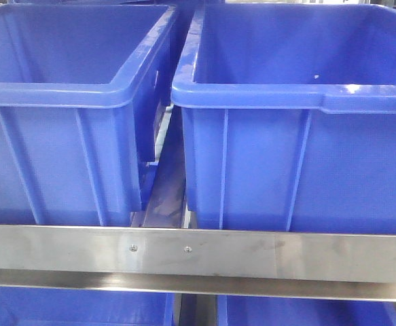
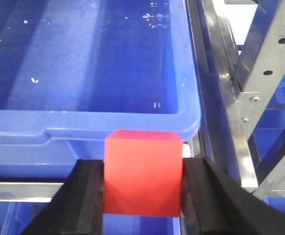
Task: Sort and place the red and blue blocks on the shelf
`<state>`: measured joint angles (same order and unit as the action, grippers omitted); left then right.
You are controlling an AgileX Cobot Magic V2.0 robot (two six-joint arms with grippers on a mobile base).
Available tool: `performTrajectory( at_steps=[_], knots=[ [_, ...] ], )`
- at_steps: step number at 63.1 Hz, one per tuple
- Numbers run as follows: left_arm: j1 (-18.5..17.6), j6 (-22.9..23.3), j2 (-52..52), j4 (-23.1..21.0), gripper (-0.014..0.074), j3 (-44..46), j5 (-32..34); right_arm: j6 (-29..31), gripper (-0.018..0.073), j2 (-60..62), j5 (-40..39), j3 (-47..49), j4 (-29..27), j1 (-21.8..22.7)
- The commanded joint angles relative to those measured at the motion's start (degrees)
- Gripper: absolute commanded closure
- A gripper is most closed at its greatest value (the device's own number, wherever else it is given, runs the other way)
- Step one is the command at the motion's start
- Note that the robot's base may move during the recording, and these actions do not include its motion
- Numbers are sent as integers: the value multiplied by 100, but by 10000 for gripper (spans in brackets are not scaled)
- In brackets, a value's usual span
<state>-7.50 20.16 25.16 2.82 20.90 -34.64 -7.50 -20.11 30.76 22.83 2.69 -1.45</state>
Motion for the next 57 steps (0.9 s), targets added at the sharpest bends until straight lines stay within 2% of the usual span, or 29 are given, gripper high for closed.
performTrajectory(
  at_steps=[1, 57],
  knots=[
    [0, 43, 20, 12, 472, 180, 459, 10, 499, -30, -459, 168, 60, 27],
    [0, 43, 20, 12, 472, 180, 459, 10, 499, -30, -459, 168, 60, 27]
  ],
)
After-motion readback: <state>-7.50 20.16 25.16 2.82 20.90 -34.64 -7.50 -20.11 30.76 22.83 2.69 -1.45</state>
